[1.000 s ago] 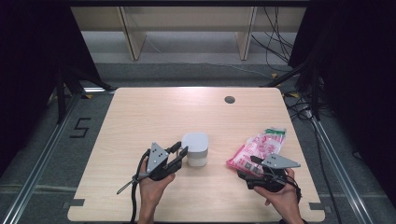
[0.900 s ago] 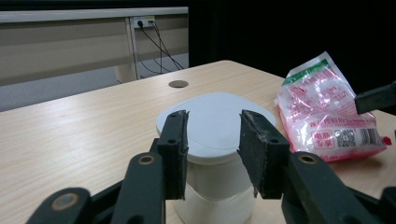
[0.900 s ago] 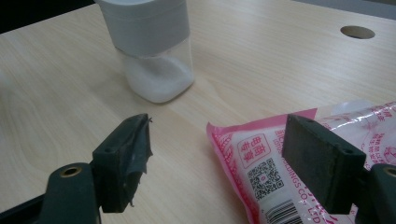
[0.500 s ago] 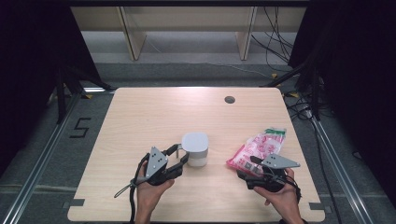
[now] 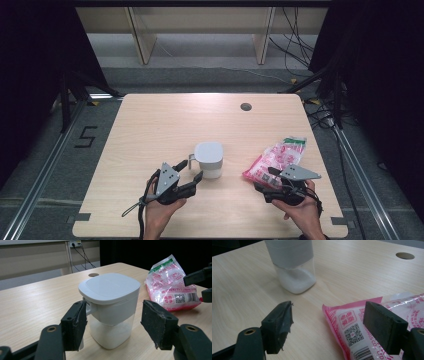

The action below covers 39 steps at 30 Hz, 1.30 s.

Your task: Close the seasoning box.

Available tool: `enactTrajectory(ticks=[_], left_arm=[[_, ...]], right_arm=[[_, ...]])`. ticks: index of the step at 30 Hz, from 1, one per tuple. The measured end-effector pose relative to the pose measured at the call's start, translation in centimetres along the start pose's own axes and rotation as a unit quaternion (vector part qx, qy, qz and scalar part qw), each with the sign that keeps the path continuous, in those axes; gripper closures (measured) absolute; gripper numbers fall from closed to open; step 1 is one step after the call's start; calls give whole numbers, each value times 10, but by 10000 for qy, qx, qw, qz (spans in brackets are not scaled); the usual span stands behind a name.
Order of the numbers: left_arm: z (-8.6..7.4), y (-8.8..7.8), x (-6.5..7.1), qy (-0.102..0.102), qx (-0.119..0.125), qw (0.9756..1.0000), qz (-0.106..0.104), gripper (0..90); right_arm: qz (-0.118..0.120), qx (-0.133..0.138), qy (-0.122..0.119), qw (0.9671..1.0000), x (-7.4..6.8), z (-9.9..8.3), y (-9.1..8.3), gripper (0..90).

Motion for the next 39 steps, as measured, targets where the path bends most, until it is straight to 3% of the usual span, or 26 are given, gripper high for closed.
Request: enactTrajectory(ticks=[2, 3, 6, 9, 16, 20, 22, 23, 24, 27, 28, 31, 33, 36, 38, 39], left_arm=[[-1, -1, 2, -72, -14, 10000, -23, 355], [-2, -2, 2, 31, -36, 10000, -27, 350], [-4, -2, 6, -72, -38, 10000, -11, 338], [-7, -4, 7, 63, -98, 9999, -63, 329], [-15, -5, 10, 14, -169, 9999, -26, 311], [-19, -5, 13, -44, -195, 9998, -46, 308], [-21, -6, 14, 35, -262, 9996, -76, 306], [-22, -6, 16, -111, -209, 9997, -79, 303], [-23, -6, 16, -67, -262, 9996, -98, 301], [-27, -6, 20, -100, -297, 9995, -102, 295], [-29, -6, 21, -59, -366, 9992, -123, 295], [-32, -4, 25, -50, -431, 9989, -147, 292], [-34, -3, 26, -60, -429, 9990, -144, 291], [-37, -3, 30, -43, -475, 9987, -183, 287], [-40, -3, 31, -1, -513, 9985, -185, 286], [-40, -3, 30, 103, -511, 9983, -250, 283]], right_arm=[[-14, -32, 125, 9999, -2, 0, -1, 245], [-38, -17, -51, 10000, 1, 0, 0, 245], [24, -29, -73, 10000, 0, 0, 0, 245], [47, 32, -30, 10000, -1, 1, 1, 245], [-32, -14, -153, 9999, 0, 1, 0, 244], [-51, -11, -14, 10000, -2, 0, -1, 244], [20, 11, -75, 10000, -2, 1, -1, 244], [-17, 31, -82, 10000, -2, 2, -1, 244], [-41, -1, -113, 9999, -2, 2, -1, 244], [-6, 18, -102, 9999, -5, 2, -1, 244], [21, -14, 52, 10000, -8, 1, -2, 243], [71, -51, -136, 9999, -6, 0, -1, 239], [199, -28, -72, 9998, -8, -1, 0, 237], [187, -117, 21, 9998, -13, -3, -1, 236], [262, -176, -22, 9995, -16, -5, -1, 236], [213, -98, -197, 9995, -14, -5, 0, 235]])
Point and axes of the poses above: each handheld gripper's, and its own axes: y roughly forward along the jaws, z roughly out of its top, x roughly to its right, the point moved 5 cm from there along y, roughly forward along the jaws
